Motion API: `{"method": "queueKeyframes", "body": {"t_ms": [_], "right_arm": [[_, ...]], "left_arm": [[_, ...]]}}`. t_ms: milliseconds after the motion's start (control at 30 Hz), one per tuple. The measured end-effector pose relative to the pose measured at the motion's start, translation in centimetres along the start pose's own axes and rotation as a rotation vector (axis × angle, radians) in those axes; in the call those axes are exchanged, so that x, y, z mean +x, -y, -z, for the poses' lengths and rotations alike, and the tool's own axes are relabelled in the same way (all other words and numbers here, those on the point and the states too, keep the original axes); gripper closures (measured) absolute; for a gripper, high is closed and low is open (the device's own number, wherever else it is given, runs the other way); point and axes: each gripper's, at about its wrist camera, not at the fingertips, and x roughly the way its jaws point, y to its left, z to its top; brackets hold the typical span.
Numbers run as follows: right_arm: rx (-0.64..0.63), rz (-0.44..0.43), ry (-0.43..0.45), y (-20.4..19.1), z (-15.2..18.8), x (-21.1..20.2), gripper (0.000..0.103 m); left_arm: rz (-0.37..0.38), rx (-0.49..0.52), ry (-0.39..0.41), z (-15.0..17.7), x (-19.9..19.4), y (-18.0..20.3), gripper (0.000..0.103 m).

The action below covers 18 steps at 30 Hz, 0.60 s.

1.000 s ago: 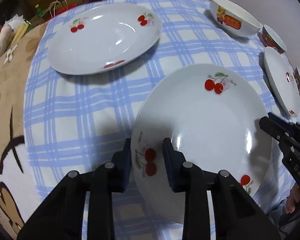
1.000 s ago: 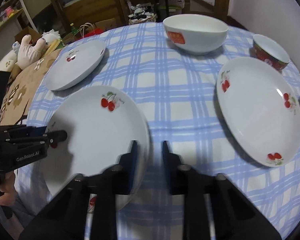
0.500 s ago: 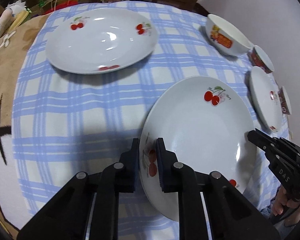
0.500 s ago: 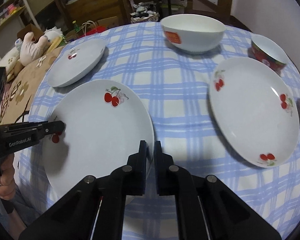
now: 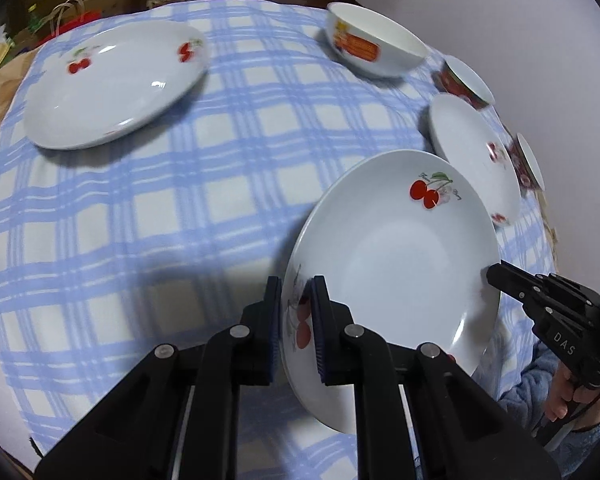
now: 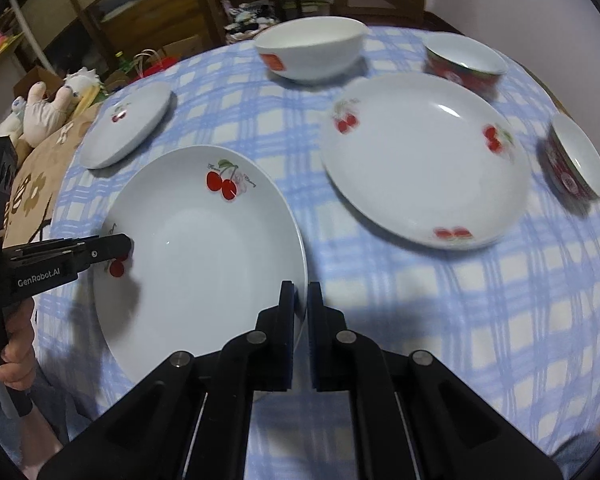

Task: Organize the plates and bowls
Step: 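Lift the cherry plate off the cloth with both tools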

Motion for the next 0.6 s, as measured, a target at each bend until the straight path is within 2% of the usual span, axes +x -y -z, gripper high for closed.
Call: {"method": "queueKeyframes", "body": {"t_ms": [233, 433, 600], "right_arm": [[0.072, 0.06, 0.007, 2.8, 1.0, -1.4, 0.096], [0.128, 0.066, -0.047, 4.5, 2.5, -0.5, 0.096], [0.162, 0.064, -0.047, 5.0, 2.6, 0.0, 0.096]], "left_arm": [[0.027, 0.061, -0.035, -0.1, 1.6, 3.3, 0.088], [-0.009, 0.118, -0.09, 0.2, 3.4, 5.2, 0.087], [-0.011, 0.128, -0.073, 0.2, 3.6, 5.3, 0.087]]}}
